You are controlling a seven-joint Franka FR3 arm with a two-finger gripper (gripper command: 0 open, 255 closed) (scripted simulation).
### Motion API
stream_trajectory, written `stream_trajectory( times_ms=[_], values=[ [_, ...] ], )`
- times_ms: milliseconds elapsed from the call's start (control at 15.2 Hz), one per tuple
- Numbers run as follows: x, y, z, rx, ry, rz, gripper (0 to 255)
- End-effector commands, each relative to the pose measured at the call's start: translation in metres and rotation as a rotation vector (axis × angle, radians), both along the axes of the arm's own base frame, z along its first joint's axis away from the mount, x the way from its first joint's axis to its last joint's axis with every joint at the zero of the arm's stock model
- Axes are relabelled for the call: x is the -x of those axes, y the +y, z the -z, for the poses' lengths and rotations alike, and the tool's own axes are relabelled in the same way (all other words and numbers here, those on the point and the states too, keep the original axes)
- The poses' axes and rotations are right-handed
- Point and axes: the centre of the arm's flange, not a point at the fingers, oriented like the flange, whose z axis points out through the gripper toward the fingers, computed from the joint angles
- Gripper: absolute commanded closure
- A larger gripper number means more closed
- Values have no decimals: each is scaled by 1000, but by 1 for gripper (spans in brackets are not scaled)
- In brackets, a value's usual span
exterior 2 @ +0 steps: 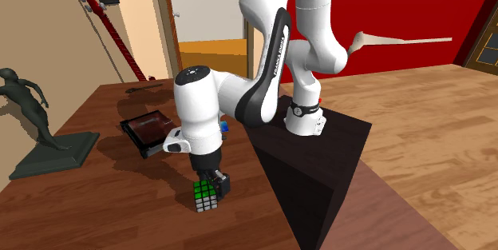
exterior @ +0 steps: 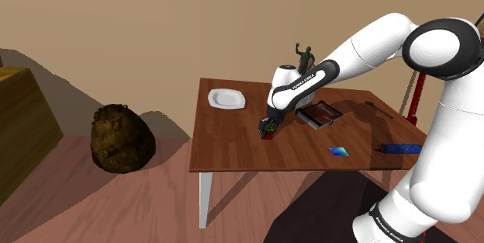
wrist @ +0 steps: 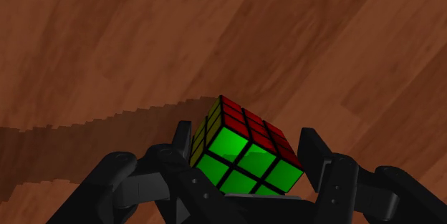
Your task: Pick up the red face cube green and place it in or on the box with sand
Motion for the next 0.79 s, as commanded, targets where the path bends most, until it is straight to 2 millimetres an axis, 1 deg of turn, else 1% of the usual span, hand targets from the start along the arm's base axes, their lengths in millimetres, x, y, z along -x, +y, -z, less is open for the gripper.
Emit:
stream_trajectory(
  times_ms=[0, 726],
  values=[
    [0, 0, -5, 0, 0, 0, 255],
    [0, 0, -63, 0, 0, 0, 255]
  ],
)
